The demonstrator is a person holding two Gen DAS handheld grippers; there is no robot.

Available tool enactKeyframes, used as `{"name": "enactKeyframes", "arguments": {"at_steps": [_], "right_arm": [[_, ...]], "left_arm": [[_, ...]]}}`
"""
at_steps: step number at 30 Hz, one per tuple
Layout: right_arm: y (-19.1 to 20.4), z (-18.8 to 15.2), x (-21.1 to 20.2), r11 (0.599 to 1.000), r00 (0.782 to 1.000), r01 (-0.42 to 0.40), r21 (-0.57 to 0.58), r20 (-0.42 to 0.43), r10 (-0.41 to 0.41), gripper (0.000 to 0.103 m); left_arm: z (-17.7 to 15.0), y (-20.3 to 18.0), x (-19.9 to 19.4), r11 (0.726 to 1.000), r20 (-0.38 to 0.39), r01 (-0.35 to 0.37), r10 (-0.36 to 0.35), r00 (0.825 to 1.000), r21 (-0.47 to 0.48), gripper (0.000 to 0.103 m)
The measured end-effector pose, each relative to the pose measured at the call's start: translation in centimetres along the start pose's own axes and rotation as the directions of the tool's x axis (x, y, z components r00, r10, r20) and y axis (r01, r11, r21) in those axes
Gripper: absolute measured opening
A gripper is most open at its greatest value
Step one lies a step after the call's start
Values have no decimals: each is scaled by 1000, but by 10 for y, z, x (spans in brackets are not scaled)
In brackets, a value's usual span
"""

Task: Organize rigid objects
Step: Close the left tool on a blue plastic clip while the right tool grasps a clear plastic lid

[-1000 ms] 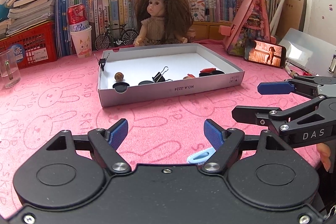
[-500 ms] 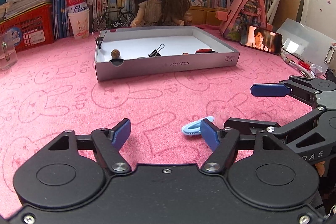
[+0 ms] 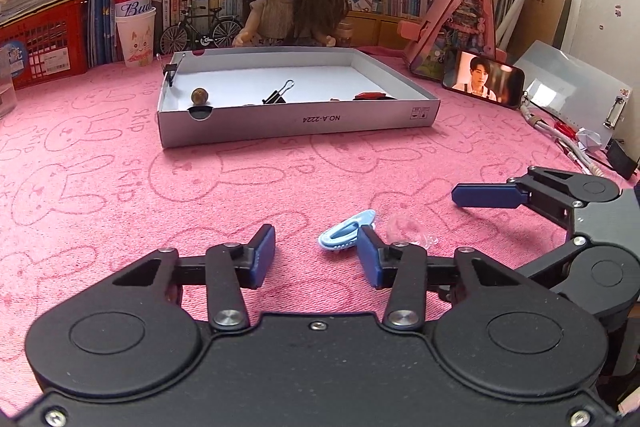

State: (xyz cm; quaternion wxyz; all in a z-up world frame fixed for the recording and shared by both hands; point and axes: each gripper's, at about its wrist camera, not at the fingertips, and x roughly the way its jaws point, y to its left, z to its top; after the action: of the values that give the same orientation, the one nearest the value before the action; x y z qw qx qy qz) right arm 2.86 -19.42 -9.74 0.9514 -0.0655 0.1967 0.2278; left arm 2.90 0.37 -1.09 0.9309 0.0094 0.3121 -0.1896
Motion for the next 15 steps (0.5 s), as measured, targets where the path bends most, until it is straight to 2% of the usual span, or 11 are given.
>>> {"name": "enactKeyframes", "arguments": {"at_steps": [4, 9, 15], "right_arm": [[-2, -1, 0, 1000, 1000, -2, 19, 5, 2, 93], [-2, -2, 2, 999, 1000, -3, 46, 18, 2, 93], [6, -4, 4, 1000, 1000, 10, -3, 11, -10, 92]], "left_arm": [[1, -2, 3, 1000, 4, 7, -7, 1000, 2, 37], [2, -4, 6, 1000, 9, 11, -11, 1000, -12, 21], [3, -3, 7, 1000, 11, 11, -11, 1000, -30, 18]]}}
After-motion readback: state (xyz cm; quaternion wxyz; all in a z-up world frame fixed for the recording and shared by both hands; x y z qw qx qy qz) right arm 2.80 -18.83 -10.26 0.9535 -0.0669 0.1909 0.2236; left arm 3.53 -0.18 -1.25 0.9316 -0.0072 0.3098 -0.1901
